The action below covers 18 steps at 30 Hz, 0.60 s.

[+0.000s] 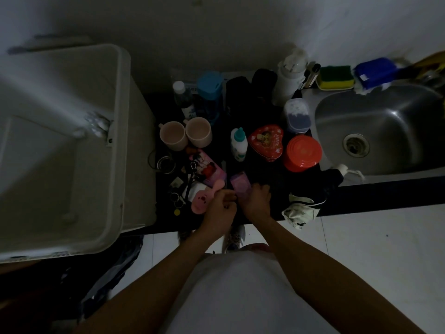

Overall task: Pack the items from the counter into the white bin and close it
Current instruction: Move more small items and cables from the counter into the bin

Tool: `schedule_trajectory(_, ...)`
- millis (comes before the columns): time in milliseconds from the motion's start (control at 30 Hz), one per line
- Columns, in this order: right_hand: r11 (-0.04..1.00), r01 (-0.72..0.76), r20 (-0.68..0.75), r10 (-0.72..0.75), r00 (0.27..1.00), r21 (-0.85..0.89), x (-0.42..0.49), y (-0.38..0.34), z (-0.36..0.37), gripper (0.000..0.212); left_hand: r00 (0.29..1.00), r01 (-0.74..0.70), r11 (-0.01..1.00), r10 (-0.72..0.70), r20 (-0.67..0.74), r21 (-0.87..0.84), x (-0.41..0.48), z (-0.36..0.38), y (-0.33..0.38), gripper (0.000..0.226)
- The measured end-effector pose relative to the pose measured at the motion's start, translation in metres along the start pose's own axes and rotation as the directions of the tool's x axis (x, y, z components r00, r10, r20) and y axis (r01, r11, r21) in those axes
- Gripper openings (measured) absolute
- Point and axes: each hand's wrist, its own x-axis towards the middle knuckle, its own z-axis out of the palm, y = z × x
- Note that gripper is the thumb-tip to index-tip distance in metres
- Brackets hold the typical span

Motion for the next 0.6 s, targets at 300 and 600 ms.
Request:
schedule_trajectory(300, 0.885, 0.166, 0.004, -0.185, 0.983, 0.434, -0.013, 0.004, -0.004, 0.010, 0.998, 0.025, 0.990, -0.033, -0.055, -0.140, 0.011, -0.006, 0.008, 0.030)
schedule_trajectory(600, 0.808, 0.411, -0.102, -0.408, 0.907, 0.423, -0.020, -0.022, -0.023, 0.009, 0.995, -0.039, 0.947, 0.006, -0.104, -0.320, 0.030, -0.023, 0.035, 0.056)
